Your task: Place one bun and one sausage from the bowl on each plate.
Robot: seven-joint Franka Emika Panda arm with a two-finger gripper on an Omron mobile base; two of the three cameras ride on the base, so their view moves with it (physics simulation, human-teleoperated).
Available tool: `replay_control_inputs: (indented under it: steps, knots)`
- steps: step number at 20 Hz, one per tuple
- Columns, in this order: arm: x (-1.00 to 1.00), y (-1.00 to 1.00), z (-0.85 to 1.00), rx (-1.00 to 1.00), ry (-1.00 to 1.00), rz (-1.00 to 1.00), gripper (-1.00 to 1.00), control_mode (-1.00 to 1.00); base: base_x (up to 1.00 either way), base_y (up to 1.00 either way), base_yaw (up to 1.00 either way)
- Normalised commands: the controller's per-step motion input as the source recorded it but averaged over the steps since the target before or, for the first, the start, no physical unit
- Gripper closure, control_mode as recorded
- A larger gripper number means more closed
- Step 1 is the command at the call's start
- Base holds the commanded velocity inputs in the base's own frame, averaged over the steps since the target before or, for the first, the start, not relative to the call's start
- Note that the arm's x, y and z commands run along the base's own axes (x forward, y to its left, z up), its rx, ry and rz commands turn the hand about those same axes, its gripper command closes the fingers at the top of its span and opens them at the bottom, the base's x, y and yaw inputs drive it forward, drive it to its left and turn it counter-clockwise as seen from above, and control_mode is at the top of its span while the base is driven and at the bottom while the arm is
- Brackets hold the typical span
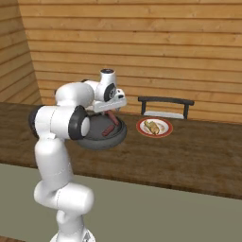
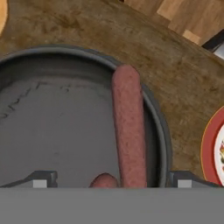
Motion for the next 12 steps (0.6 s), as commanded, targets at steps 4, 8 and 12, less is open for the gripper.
replay_control_inputs:
  steps: [4,8,12]
  knots:
    - [0.54,-0.24,-0.22,0.0,0.11,0.0,-1.0,-1.0,0.0,0.0,0.0]
    - [0.19,-0.02,-0.34,0.0,0.01,0.0,-1.0,-1.0,0.0,0.0,0.0]
    - [-0.58,0.0,-0.06,0.01,-0.13,0.0,-1.0,-1.0,0.0,0.0,0.0]
